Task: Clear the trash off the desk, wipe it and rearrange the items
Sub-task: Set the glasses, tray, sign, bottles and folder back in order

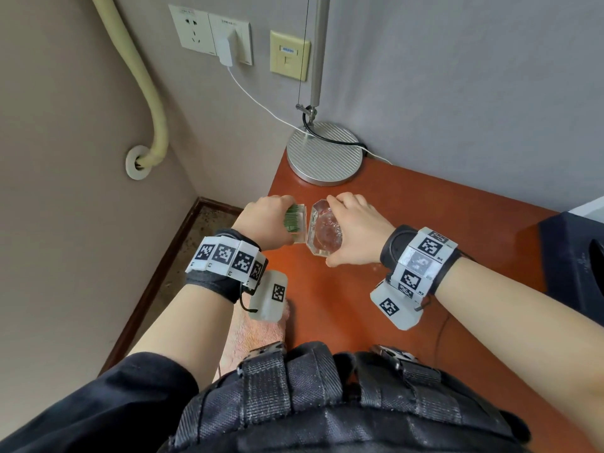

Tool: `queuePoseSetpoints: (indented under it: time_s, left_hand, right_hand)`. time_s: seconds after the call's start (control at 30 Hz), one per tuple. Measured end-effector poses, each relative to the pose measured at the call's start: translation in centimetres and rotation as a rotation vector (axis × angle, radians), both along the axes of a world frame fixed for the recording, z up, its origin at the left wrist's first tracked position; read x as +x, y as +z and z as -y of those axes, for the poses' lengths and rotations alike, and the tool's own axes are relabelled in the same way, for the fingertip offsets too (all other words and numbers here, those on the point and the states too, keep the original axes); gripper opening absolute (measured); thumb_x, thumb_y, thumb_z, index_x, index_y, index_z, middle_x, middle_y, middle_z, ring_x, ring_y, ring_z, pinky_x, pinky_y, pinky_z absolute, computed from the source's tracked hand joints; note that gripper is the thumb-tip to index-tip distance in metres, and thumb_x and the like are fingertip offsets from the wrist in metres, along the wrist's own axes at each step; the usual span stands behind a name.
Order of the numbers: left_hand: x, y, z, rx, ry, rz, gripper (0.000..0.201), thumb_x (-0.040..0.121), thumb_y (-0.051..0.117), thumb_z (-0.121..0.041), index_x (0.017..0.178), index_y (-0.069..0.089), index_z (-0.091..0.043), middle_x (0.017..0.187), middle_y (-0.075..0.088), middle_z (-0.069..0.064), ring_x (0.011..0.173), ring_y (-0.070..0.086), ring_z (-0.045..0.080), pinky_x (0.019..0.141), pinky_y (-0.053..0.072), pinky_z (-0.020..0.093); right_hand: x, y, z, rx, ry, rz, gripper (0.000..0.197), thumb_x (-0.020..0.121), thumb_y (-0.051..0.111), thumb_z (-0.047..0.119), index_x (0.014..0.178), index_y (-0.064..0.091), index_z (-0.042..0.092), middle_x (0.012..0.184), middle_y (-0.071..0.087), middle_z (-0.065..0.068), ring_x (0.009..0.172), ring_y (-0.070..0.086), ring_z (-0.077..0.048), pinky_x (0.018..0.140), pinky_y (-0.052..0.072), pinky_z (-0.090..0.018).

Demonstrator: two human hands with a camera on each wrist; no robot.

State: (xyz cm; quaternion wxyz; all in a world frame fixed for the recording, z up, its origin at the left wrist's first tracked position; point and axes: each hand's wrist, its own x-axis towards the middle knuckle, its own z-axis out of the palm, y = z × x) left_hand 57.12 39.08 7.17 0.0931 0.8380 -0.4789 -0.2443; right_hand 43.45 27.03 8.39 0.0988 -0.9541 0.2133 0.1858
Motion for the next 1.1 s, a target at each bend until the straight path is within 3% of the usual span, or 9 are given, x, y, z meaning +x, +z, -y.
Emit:
queuePoseSetpoints:
  time_s: [0.4,0.6,0.9,1.1]
  left_hand:
    - [2.9,-4.6,1.8,0.061,-0.026,0.029,0.041,0.077,0.066,-0.019,0.116,0.052,-0.016,0.107,0.059,0.004,0.102,0.055,0.026,0.088,0.042,0.036]
    - [3.1,-6.1,2.8,0.074,-0.058,0.018,0.041,0.078,0.065,-0.018,0.117,0.051,-0.016,0.11,0.059,0.004,0.104,0.053,0.025,0.09,0.041,0.036]
    - [3.0,-7.5,3.6,0.076,-0.102,0.023,0.045,0.079,0.063,-0.016,0.123,0.049,-0.018,0.112,0.059,0.004,0.108,0.051,0.026,0.094,0.038,0.037]
    - [2.9,-7.9,3.9,0.073,-0.114,0.03,0.046,0.081,0.062,-0.016,0.125,0.048,-0.019,0.114,0.058,0.003,0.109,0.05,0.025,0.095,0.037,0.037]
  right_hand:
    - [2.9,-5.3,1.5,-0.064,0.054,-0.134,0.121,0.061,0.077,0.056,0.148,0.012,0.002,0.146,0.028,-0.013,0.134,0.029,-0.028,0.112,0.026,-0.038]
    - [3.3,-7.5,1.6,-0.135,0.08,-0.204,0.121,0.061,0.074,0.062,0.148,0.016,0.001,0.146,0.033,-0.013,0.136,0.032,-0.027,0.118,0.01,-0.042]
    - [3.4,-8.9,2.0,-0.167,0.101,-0.257,0.121,0.063,0.071,0.065,0.147,0.014,-0.002,0.143,0.036,-0.013,0.133,0.037,-0.025,0.119,0.007,-0.042]
    - [3.6,-9.3,2.2,-0.157,0.082,-0.267,0.121,0.064,0.073,0.062,0.147,0.013,-0.003,0.145,0.034,-0.014,0.133,0.036,-0.027,0.117,0.013,-0.041]
